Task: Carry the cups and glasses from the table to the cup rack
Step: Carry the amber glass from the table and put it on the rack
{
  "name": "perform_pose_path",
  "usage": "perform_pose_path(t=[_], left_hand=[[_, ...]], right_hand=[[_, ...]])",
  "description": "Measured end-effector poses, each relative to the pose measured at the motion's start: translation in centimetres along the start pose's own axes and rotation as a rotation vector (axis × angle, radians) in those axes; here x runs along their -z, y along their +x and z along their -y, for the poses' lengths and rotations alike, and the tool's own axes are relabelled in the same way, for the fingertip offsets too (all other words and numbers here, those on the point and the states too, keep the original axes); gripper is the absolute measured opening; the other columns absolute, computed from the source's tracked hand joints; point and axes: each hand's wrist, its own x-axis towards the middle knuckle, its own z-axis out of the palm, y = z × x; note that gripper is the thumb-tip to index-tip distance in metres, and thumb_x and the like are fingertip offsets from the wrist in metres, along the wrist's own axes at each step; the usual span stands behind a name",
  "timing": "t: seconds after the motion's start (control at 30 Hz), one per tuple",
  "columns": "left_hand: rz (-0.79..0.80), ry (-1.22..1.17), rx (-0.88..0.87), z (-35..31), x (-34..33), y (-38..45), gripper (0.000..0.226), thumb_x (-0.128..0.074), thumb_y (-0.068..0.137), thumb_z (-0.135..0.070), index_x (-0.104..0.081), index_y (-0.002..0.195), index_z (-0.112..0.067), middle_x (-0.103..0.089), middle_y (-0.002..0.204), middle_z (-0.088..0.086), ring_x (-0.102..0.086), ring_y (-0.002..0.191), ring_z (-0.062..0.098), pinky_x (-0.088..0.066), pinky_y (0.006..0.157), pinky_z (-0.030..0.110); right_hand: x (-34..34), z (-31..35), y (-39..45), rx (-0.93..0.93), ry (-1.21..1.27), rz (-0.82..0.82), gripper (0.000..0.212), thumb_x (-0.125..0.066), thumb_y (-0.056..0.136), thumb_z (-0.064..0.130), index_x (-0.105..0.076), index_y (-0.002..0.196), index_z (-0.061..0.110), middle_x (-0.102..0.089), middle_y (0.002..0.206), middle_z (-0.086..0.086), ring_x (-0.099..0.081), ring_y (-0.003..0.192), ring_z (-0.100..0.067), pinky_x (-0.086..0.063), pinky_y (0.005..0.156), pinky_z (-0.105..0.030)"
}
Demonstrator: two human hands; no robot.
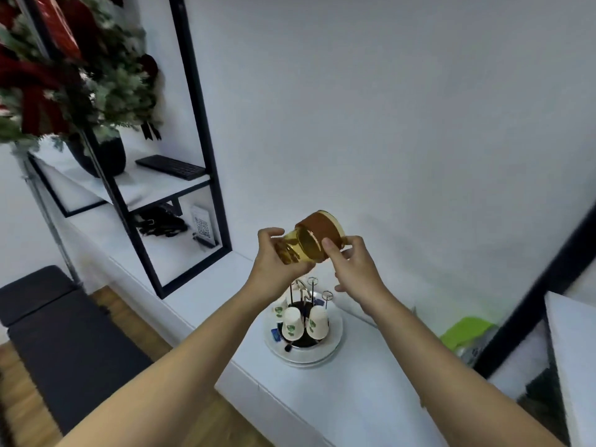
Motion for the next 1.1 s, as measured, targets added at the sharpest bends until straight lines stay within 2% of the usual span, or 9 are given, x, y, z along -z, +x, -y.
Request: perform_pose_path(t=[0.17,0.27,0.47,0.6,0.7,0.83,0.9,0.97,1.1], left_hand=[[-0.035,0.020,0.025,2.1,-1.5,6.0,0.072,-0.088,0.073,-0.014,-0.041,0.126,-0.025,-0.058,0.113,-0.007,-0.062,0.103,0.007,-0.051,0.077,0.013],[0.001,0.058,0.044,4.4,-2.6,8.5,0.076,-0.090,0.071,-0.019,-0.041,0.128,-0.031,-0.059,0.116,-0.011,-0.061,0.110,0.008,-0.053,0.091,0.026],[0.175,0.197,0.000,8.0,-6.4,12.4,0.071,-0.086,0.070,-0.021,-0.045,0.127,-0.030,-0.059,0.120,-0.010,-0.059,0.111,0.008,-0.053,0.094,0.030],[0.326,0.304,0.026,10.6,-8.5,14.5,0.081,-0.080,0.056,-0.051,-0.045,0.127,-0.034,-0.058,0.123,-0.010,-0.060,0.110,0.012,-0.052,0.092,0.033],[0.412,0.433,0.044,12.9,-9.8,16.0,0.083,-0.087,0.063,-0.050,-0.044,0.132,-0.033,-0.059,0.125,-0.013,-0.061,0.109,0.012,-0.052,0.091,0.037],[0.495,0.499,0.039,15.7,-11.0,17.6,0.084,-0.088,0.069,-0.044,-0.043,0.138,-0.025,-0.057,0.130,-0.005,-0.061,0.112,0.016,-0.052,0.092,0.037],[0.534,0.529,0.038,16.6,-11.2,17.9,0.084,-0.087,0.070,-0.044,-0.042,0.139,-0.024,-0.056,0.132,-0.004,-0.061,0.112,0.016,-0.052,0.091,0.037],[0.566,0.572,0.034,17.7,-11.5,18.5,0.084,-0.085,0.072,-0.044,-0.042,0.140,-0.024,-0.056,0.133,-0.003,-0.061,0.112,0.017,-0.053,0.091,0.039],[0.601,0.653,0.011,18.5,-11.9,19.3,0.078,-0.082,0.072,-0.046,-0.044,0.137,-0.025,-0.060,0.129,-0.004,-0.064,0.109,0.020,-0.055,0.088,0.041]], right_hand=[[-0.4,-1.5,6.5,-0.086,-0.055,0.032,0.040,-0.056,0.095,0.047,-0.049,0.122,0.018,-0.061,0.099,-0.003,-0.062,0.083,-0.017,-0.060,0.079,-0.052],[-0.5,-3.7,9.1,-0.036,-0.201,0.008,0.051,-0.060,0.093,0.043,-0.043,0.136,0.021,-0.049,0.123,-0.002,-0.057,0.106,-0.020,-0.054,0.088,-0.043],[-0.7,-8.1,13.1,-0.014,-0.351,0.078,0.037,-0.051,0.099,0.026,-0.055,0.136,0.025,-0.050,0.132,-0.006,-0.050,0.126,-0.025,-0.043,0.102,-0.036],[-0.6,-9.6,15.0,-0.132,-0.139,0.085,0.032,-0.051,0.102,0.025,-0.062,0.131,0.018,-0.062,0.126,0.001,-0.059,0.113,-0.012,-0.044,0.088,-0.017],[-1.0,-10.9,16.1,-0.228,-0.075,0.112,0.034,-0.054,0.102,0.028,-0.060,0.132,0.016,-0.063,0.120,0.005,-0.059,0.094,0.003,-0.043,0.064,-0.004],[-1.6,-13.1,17.4,-0.300,-0.041,0.106,0.009,-0.055,0.102,0.024,-0.064,0.102,0.021,-0.068,0.099,0.009,-0.063,0.088,0.002,-0.049,0.068,-0.009],[-2.0,-14.0,17.8,-0.338,-0.013,0.111,0.013,-0.056,0.100,0.025,-0.065,0.090,0.027,-0.071,0.098,0.006,-0.068,0.092,-0.008,-0.057,0.085,-0.026],[-2.4,-15.0,18.4,-0.366,-0.005,0.122,0.012,-0.058,0.099,0.026,-0.066,0.091,0.029,-0.073,0.100,0.004,-0.070,0.096,-0.013,-0.056,0.093,-0.037],[-2.7,-16.7,19.3,-0.396,0.001,0.098,0.015,-0.058,0.098,0.028,-0.070,0.099,0.018,-0.074,0.097,0.002,-0.070,0.092,-0.013,-0.056,0.088,-0.034]])
